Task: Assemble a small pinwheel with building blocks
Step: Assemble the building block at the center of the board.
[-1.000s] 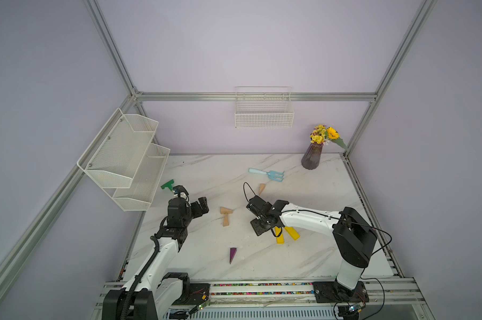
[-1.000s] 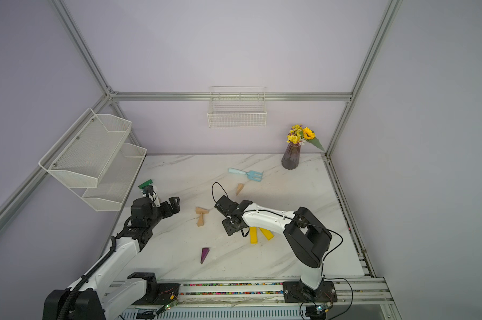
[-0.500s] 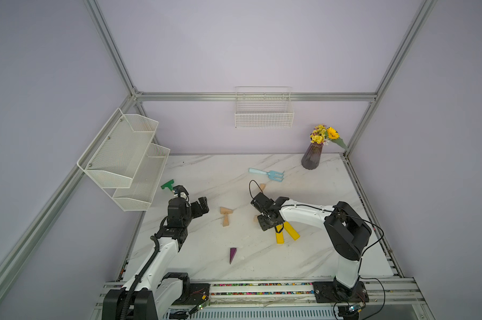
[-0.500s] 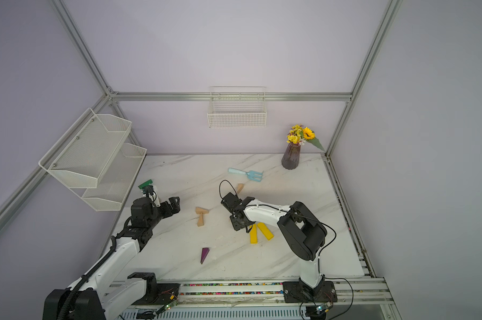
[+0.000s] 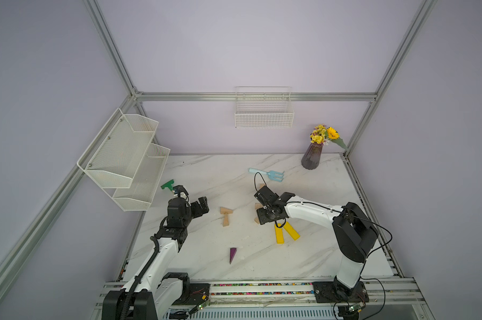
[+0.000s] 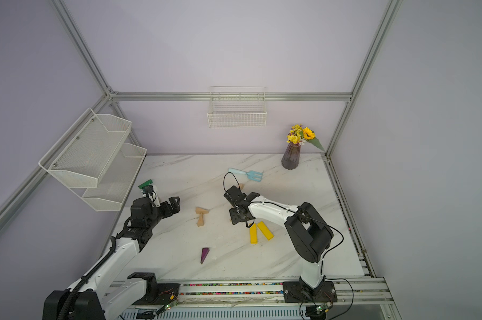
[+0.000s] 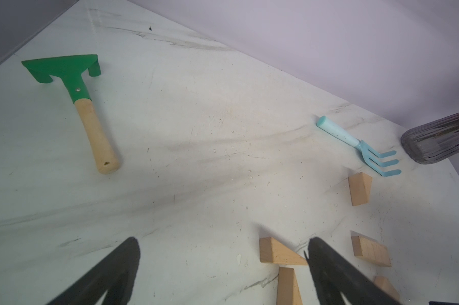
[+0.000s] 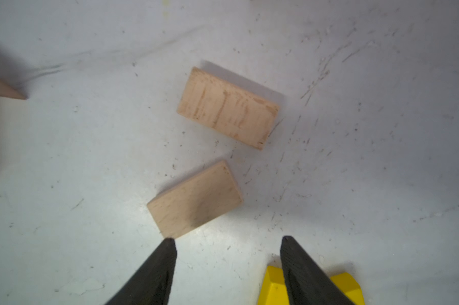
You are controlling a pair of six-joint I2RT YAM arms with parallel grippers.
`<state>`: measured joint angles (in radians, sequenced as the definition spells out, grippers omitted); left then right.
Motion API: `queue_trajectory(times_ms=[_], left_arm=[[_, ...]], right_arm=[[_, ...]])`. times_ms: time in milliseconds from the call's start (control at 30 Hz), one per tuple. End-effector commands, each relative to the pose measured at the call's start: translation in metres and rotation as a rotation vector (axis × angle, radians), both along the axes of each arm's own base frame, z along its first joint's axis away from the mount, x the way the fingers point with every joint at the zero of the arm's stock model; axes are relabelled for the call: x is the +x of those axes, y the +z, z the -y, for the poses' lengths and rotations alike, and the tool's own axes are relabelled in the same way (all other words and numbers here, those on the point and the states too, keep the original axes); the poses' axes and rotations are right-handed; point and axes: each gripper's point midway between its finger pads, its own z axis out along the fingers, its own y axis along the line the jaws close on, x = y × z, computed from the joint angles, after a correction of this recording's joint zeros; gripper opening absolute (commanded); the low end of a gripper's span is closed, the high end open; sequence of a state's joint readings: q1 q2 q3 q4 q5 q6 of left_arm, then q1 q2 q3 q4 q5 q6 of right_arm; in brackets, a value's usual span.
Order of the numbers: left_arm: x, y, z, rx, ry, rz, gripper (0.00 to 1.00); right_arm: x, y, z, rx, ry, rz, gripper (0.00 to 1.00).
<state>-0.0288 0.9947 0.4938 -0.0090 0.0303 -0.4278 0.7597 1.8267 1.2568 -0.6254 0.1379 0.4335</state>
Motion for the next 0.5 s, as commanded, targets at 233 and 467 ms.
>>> queue_trajectory(times_ms=[233, 467], left_arm=[[0.009, 0.028, 0.004, -0.010, -0.010, 0.077, 1.00], [0.009, 0.026, 0.003, -0.013, -0.007, 0.072, 1.00]], right_arm=[[0.013, -0.008, -0.025, 0.010, 0.095, 0.013, 0.80], [0.013, -0.020, -0.024, -0.034, 0.153, 0.013, 0.84]])
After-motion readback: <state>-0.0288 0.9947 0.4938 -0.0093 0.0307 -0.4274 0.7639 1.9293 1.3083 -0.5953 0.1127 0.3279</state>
